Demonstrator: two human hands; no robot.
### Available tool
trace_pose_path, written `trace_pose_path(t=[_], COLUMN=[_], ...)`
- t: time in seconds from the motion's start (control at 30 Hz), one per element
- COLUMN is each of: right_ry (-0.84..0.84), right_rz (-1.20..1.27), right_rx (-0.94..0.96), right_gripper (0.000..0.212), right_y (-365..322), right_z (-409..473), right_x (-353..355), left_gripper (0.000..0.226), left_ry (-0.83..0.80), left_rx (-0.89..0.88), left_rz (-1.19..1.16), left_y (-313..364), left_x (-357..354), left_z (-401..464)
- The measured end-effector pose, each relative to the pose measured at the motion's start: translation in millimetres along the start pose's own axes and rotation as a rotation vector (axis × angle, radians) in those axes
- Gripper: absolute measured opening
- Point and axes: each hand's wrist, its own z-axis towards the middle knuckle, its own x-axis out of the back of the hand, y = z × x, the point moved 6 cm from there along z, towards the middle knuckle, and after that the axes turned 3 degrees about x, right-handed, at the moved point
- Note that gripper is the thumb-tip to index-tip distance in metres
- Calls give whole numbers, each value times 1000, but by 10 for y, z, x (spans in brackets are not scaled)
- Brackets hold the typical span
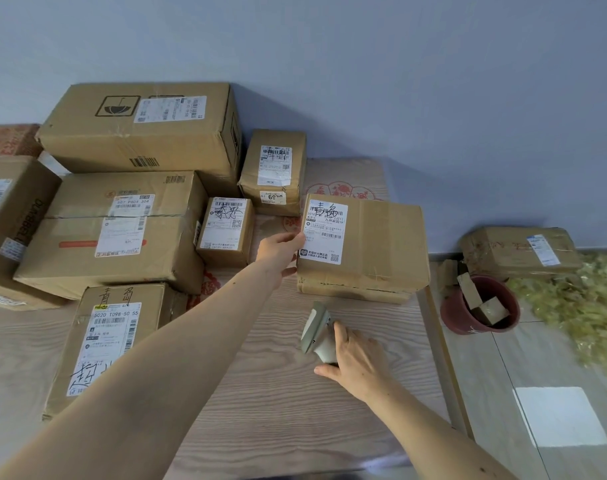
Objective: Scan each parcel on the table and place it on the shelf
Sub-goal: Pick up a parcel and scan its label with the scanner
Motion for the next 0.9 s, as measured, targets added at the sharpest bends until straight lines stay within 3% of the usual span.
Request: trace_pose_path(t=[0.13,0.33,0.53,0.6,0.7,0.8,0.9], right_ry=[51,568,818,704,401,282,269], right_rz=[46,132,237,266,447,728,751], right_rx=[3,152,-170,-319,-550,-618,-631], right_gripper=[91,64,74,84,104,97,86], right_y=[62,216,719,907,1172,1255,1278], right_z=[20,25,159,234,337,397,419], right_x=[109,752,1379,1397,1219,1113,1135], left_gripper=[20,23,29,29,30,23,27], left_ry=[1,18,8,-2,-24,-55,-88], left_rx=[-2,-8,-16,-17,-21,-33,-48], left_rz=[-1,19,6,9,58,111,147], left_y=[0,7,63,84,88,91,70], left_x=[-6,-3,-42,-64,-92,-129,-188], left_z=[-7,14,-4,-15,-12,-36,-35])
